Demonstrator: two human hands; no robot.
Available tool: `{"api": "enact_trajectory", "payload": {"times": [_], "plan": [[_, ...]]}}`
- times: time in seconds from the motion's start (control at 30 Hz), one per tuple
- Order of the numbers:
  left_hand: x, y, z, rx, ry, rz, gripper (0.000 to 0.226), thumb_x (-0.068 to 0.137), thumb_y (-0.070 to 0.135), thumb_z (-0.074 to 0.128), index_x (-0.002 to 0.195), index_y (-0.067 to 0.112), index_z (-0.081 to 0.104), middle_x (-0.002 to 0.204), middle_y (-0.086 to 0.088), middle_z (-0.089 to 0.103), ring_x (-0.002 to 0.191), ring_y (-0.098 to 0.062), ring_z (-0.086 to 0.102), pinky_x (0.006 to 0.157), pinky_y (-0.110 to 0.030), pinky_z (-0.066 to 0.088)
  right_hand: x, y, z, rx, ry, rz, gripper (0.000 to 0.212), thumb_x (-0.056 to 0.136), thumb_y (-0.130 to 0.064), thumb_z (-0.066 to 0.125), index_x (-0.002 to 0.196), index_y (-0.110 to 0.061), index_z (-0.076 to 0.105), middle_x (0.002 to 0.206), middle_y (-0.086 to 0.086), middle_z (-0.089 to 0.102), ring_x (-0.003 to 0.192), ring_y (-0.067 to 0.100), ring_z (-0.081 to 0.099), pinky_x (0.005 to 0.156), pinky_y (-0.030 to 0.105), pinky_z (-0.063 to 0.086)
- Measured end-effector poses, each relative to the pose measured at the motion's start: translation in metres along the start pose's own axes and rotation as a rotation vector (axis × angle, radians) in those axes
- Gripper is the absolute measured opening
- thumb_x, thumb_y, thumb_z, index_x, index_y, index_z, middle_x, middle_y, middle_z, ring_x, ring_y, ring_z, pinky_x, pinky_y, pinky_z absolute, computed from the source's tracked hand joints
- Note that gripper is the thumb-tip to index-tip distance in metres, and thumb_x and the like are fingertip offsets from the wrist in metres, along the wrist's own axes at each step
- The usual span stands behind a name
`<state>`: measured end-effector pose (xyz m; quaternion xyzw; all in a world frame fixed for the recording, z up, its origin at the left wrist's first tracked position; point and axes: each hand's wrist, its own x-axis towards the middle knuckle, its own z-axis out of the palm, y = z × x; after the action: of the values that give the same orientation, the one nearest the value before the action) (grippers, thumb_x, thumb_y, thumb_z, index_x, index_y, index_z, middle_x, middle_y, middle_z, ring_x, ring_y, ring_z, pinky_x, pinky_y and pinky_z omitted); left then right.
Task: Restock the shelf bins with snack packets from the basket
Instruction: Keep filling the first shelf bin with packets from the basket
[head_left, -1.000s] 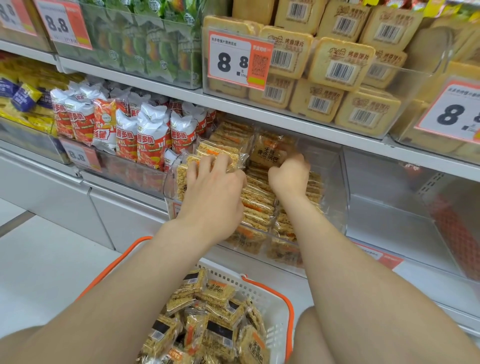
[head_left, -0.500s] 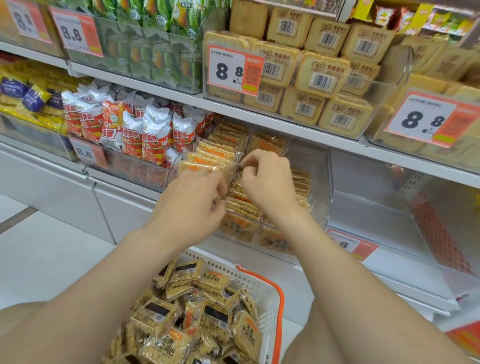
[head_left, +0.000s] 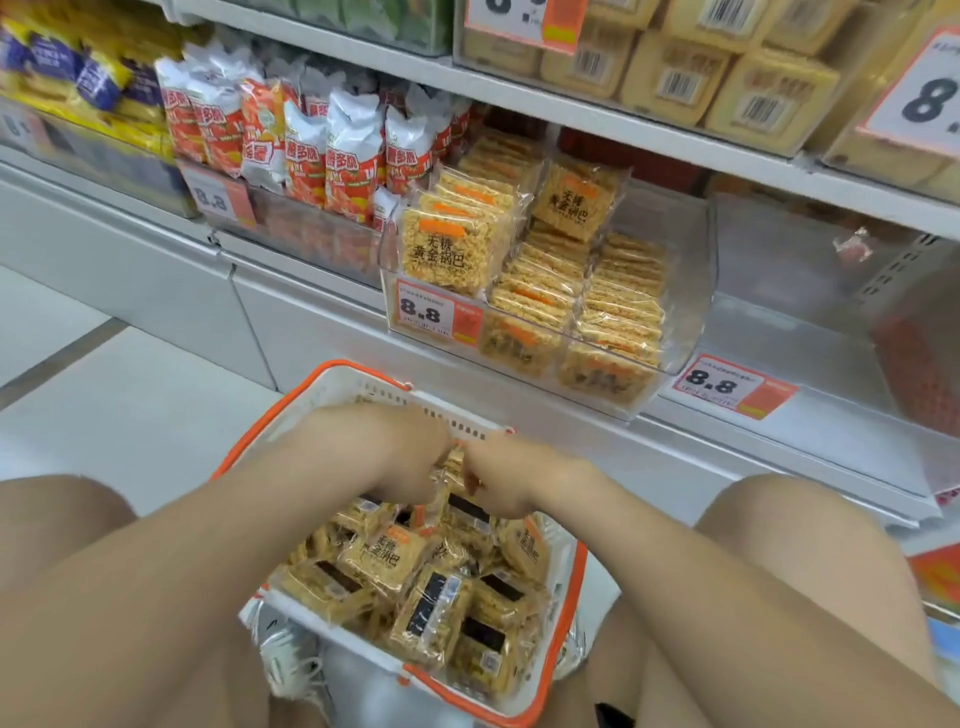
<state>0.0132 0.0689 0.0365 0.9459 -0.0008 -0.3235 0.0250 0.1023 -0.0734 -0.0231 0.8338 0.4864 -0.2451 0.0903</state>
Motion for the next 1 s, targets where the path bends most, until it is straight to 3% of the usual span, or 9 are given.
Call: {"api": "enact_trajectory", "payload": {"times": [0.1, 0.2, 0.37, 0.5, 0.6, 0.77, 0.87, 0.93, 1.0], "plan": [[0.007, 0.011, 0.01, 0.043, -0.025, 0.032, 0.018, 0.099, 0.029, 0.06, 0.113, 0.019, 0.066, 0.107, -0.002, 0.07, 0.095, -0.025, 0.07, 0.072, -0.037, 0.056, 0.006, -0.016, 0.019, -0.015, -0.14, -0.065, 0.007, 0.091, -0.007, 0.057, 0.091, -0.014, 0.058, 0.084, 0.005, 0.059, 0.072, 0.028, 0.057, 0.06, 0.04, 0.051], [0.012, 0.019, 0.017, 0.091, -0.062, 0.041, 0.009, 0.101, 0.021, 0.059, 0.102, 0.014, 0.066, 0.094, -0.001, 0.067, 0.078, -0.021, 0.063, 0.065, -0.032, 0.05, 0.013, -0.031, 0.043, 0.068, -0.25, -0.161, 0.023, 0.097, -0.017, 0.058, 0.119, -0.013, 0.062, 0.107, 0.004, 0.061, 0.092, 0.03, 0.061, 0.078, 0.043, 0.058], [0.014, 0.022, 0.021, 0.126, -0.078, 0.005, 0.011, 0.102, 0.017, 0.058, 0.109, 0.011, 0.065, 0.093, -0.002, 0.065, 0.071, -0.02, 0.056, 0.059, -0.03, 0.044, 0.023, -0.049, 0.09, 0.225, -0.242, -0.079, 0.029, 0.098, -0.025, 0.066, 0.106, 0.003, 0.064, 0.087, 0.013, 0.064, 0.076, 0.029, 0.061, 0.055, 0.033, 0.045], [0.008, 0.024, 0.013, 0.144, -0.088, -0.032, 0.017, 0.102, 0.01, 0.059, 0.117, 0.011, 0.063, 0.102, -0.005, 0.068, 0.073, -0.018, 0.058, 0.057, -0.027, 0.045, 0.018, -0.055, 0.097, 0.273, -0.226, 0.002, 0.075, 0.097, -0.028, 0.072, 0.152, 0.0, 0.03, 0.098, 0.009, 0.062, 0.086, 0.023, 0.062, 0.06, 0.028, 0.045], [0.003, 0.024, 0.006, 0.139, -0.091, -0.054, 0.019, 0.103, 0.011, 0.058, 0.121, 0.01, 0.063, 0.102, -0.004, 0.068, 0.067, -0.015, 0.054, 0.052, -0.025, 0.04, 0.022, -0.053, 0.099, 0.309, -0.229, 0.082, 0.097, 0.093, -0.024, 0.077, 0.16, -0.005, 0.01, 0.094, 0.008, 0.063, 0.08, 0.022, 0.062, 0.056, 0.029, 0.046], [-0.003, 0.024, -0.001, 0.139, -0.06, -0.06, 0.008, 0.103, 0.004, 0.056, 0.107, 0.01, 0.06, 0.082, -0.001, 0.053, 0.062, -0.014, 0.046, 0.051, -0.024, 0.036, 0.02, -0.05, 0.082, 0.493, -0.324, 0.185, 0.054, 0.089, -0.008, 0.074, 0.136, -0.003, 0.049, 0.11, 0.012, 0.064, 0.085, 0.02, 0.054, 0.058, 0.024, 0.04], [-0.007, 0.019, -0.001, 0.106, -0.056, -0.081, 0.021, 0.1, -0.001, 0.054, 0.085, 0.015, 0.053, 0.078, -0.003, 0.049, 0.064, -0.019, 0.045, 0.058, -0.029, 0.04, 0.022, -0.046, 0.062, 0.562, -0.305, 0.227, 0.036, 0.085, -0.005, 0.063, 0.12, 0.001, 0.07, 0.13, 0.018, 0.067, 0.093, 0.024, 0.069, 0.074, 0.032, 0.06], [-0.008, 0.012, -0.004, 0.057, -0.043, -0.073, 0.014, 0.097, 0.013, 0.066, 0.087, 0.014, 0.057, 0.086, -0.005, 0.06, 0.077, -0.024, 0.058, 0.069, -0.034, 0.05, 0.023, -0.037, 0.04, 0.629, -0.208, 0.275, 0.029, 0.088, -0.011, 0.061, 0.112, -0.004, 0.075, 0.111, 0.015, 0.075, 0.083, 0.022, 0.07, 0.071, 0.034, 0.06], [-0.012, 0.007, -0.009, 0.014, -0.078, -0.066, 0.052, 0.086, 0.041, 0.084, 0.123, 0.015, 0.06, 0.119, -0.004, 0.068, 0.107, -0.027, 0.066, 0.089, -0.039, 0.056, 0.02, -0.026, 0.015, 0.819, -0.068, 0.339, 0.019, 0.09, -0.009, 0.06, 0.1, -0.003, 0.075, 0.079, 0.013, 0.069, 0.051, 0.015, 0.06, 0.05, 0.025, 0.047]]}}
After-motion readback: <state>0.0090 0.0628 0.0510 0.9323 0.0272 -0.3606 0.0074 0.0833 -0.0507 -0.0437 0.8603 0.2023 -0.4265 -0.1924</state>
